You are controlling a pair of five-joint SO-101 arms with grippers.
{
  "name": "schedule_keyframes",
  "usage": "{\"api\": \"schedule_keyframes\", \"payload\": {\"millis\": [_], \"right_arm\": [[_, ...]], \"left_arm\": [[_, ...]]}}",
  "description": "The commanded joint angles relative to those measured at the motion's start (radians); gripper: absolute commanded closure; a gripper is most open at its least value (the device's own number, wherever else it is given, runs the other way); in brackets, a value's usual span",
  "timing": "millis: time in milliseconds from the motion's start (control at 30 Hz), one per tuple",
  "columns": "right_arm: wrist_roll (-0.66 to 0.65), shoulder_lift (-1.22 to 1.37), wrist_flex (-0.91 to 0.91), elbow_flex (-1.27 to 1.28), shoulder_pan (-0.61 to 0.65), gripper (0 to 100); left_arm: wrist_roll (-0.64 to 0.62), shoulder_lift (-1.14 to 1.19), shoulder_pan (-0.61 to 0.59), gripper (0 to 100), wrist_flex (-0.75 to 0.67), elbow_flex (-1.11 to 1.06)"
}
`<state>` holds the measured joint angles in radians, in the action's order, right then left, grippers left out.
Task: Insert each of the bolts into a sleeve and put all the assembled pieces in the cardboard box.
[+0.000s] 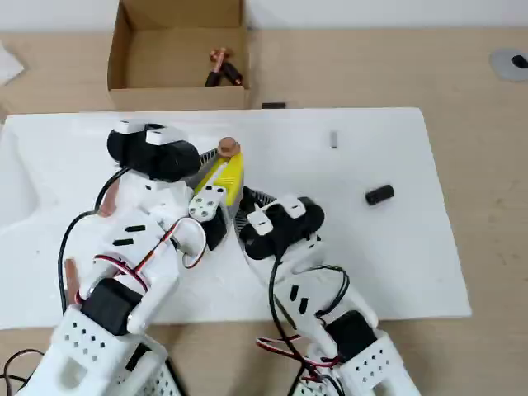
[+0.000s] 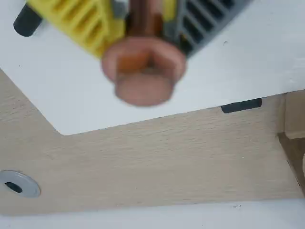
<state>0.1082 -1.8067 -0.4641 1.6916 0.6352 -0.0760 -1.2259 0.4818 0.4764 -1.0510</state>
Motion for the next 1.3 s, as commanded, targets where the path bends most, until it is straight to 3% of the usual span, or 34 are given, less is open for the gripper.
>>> {"api": "schedule_keyframes", "payload": {"millis": [0, 200, 1267], "right_arm": [[0.011, -0.12, 0.006, -0.004, 0.012, 98.9], [0.011, -0.12, 0.006, -0.004, 0.012, 98.9], [0.031, -0.12, 0.005, -0.004, 0.012, 98.9]], "left_arm": [[-0.009, -0.002, -0.014, 99, -0.014, 0.038], [-0.009, 0.004, -0.025, 99, -0.083, 0.035], [-0.002, 0.01, -0.017, 99, -0.147, -0.032]]}}
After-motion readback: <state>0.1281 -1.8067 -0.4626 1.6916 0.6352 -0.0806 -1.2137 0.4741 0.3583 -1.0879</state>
